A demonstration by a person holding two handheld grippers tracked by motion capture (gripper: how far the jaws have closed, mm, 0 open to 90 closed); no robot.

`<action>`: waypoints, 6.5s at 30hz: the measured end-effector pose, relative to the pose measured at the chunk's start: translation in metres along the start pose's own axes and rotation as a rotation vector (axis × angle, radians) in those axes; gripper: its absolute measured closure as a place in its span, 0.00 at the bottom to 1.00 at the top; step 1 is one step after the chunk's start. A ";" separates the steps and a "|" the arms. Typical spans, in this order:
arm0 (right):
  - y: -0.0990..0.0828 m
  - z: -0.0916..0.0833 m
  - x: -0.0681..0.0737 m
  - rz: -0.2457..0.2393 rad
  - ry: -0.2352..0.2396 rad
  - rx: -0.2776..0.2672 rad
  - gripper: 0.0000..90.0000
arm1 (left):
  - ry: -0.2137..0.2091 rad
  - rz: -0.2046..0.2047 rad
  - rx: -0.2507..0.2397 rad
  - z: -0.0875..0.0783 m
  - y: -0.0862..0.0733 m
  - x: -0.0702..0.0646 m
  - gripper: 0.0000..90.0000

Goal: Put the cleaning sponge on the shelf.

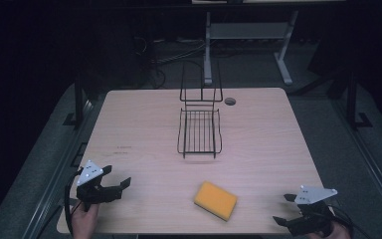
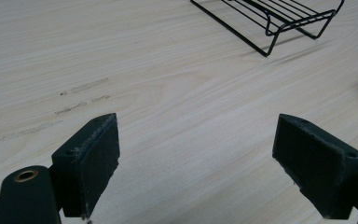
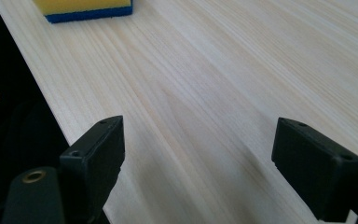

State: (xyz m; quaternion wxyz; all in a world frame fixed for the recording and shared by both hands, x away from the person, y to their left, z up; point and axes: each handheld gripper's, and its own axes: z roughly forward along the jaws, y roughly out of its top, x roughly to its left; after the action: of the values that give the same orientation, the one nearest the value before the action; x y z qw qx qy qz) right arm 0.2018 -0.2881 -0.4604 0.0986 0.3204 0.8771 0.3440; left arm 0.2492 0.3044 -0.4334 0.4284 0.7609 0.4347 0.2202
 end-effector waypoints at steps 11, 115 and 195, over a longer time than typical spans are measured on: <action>0.013 0.005 0.004 -0.035 0.038 0.015 0.19 | 0.004 0.002 0.003 0.000 0.000 0.000 0.16; 0.171 0.109 0.074 -0.232 0.200 0.318 0.17 | -0.003 -0.007 -0.031 -0.007 0.001 0.001 0.16; 0.206 0.129 0.054 -0.442 0.297 0.354 0.24 | -0.001 -0.029 -0.047 -0.011 0.001 0.003 0.16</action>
State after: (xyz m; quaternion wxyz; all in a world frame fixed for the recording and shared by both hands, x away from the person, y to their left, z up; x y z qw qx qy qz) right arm 0.3122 -0.0695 -0.4160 -0.0154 0.0803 0.9765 0.1994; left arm 0.2440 0.3120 -0.4272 0.4496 0.7442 0.4403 0.2240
